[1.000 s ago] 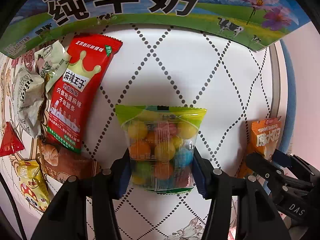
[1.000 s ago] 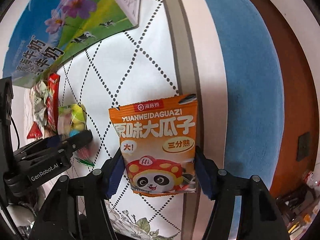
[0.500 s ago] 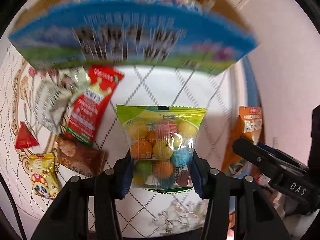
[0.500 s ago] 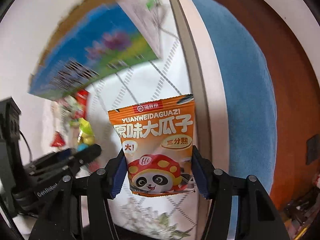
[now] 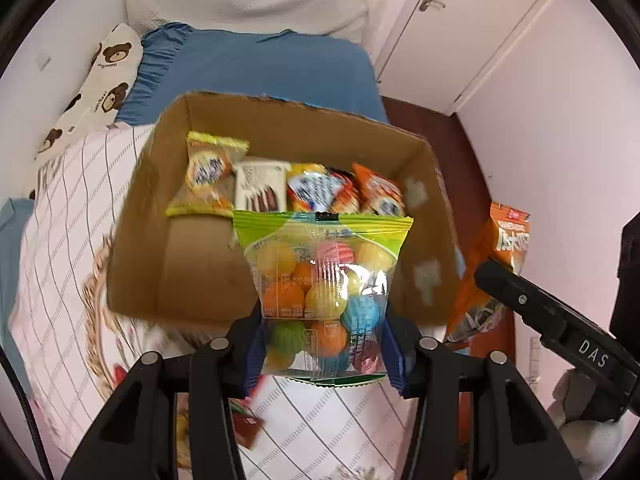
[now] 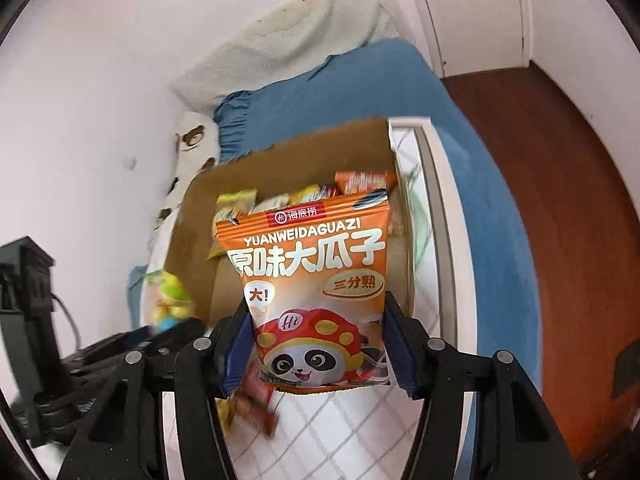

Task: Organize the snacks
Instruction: 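Carry both bags into the box and open both tools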

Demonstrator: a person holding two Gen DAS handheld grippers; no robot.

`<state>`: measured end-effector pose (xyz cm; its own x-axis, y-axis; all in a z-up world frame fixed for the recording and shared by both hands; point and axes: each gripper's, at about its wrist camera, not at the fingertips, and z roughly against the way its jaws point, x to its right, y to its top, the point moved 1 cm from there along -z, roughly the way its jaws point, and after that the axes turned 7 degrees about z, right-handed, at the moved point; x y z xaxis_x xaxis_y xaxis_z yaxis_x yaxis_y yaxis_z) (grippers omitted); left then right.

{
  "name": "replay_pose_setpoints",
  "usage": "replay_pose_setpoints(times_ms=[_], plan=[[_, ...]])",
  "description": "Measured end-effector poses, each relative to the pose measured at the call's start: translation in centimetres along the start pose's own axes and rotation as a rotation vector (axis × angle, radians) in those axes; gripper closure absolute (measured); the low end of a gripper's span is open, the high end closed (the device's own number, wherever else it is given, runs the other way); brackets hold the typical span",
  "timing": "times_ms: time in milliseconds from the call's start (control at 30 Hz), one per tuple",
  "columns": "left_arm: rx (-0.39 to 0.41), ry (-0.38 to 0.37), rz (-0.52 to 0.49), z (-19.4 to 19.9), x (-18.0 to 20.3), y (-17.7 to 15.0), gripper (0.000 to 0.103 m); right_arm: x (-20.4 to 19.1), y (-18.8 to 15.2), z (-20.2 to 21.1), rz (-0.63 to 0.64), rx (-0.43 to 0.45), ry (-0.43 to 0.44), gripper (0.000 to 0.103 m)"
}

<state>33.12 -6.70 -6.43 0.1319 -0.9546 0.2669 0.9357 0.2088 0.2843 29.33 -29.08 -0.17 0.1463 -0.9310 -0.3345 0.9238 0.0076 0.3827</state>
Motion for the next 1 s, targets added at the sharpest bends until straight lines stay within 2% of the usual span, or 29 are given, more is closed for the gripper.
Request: replay_pose_setpoints(times_ms=[100, 367, 433, 467, 500, 533, 567, 600, 1000], plan=[[-0.043, 0.043, 0.013, -2.8, -0.9, 3.0, 0.057, 0.2, 1.8, -1.9, -0.002, -0.04, -0.032, 0.042], [-0.207, 0.089, 0.047, -10.2, -2.5, 4.7, 0.057, 1.2, 3.0, -6.5, -0.024, -0.148, -0.095, 0.042], [-0.27, 0.098, 0.061, -11.7, -2.8, 4.5, 0.056, 1.6, 3.1, -8.0, -0.042, -0.191, -0.117, 0.037], [-0.289, 0.109, 0.07, -12.4, -3.1, 4.4, 0.056, 1.7, 3.1, -8.6, -0.048, -0.21, -0.13, 0.022], [-0.295, 0.116, 0.068, -13.0, -3.2, 4.4, 0.049, 1.8, 3.1, -9.1, -0.05, -0.222, -0.136, 0.008], [-0.293, 0.122, 0.059, -13.2, -3.3, 4.4, 0.043, 1.9, 3.1, -9.4, -0.045, -0.229, -0.149, 0.006], [-0.287, 0.137, 0.058, -13.4, -3.5, 4.4, 0.024, 1.8, 3.1, -9.7, -0.038, -0.239, -0.159, 0.006], [-0.28, 0.139, 0.057, -13.4, -3.6, 4.5, 0.014, 1.8, 3.0, -9.9, -0.029, -0.252, -0.172, 0.006], [-0.224, 0.144, 0.075, -11.9, -5.0, 4.8, 0.014, 1.4, 2.1, -10.1, 0.008, -0.262, -0.198, 0.006]])
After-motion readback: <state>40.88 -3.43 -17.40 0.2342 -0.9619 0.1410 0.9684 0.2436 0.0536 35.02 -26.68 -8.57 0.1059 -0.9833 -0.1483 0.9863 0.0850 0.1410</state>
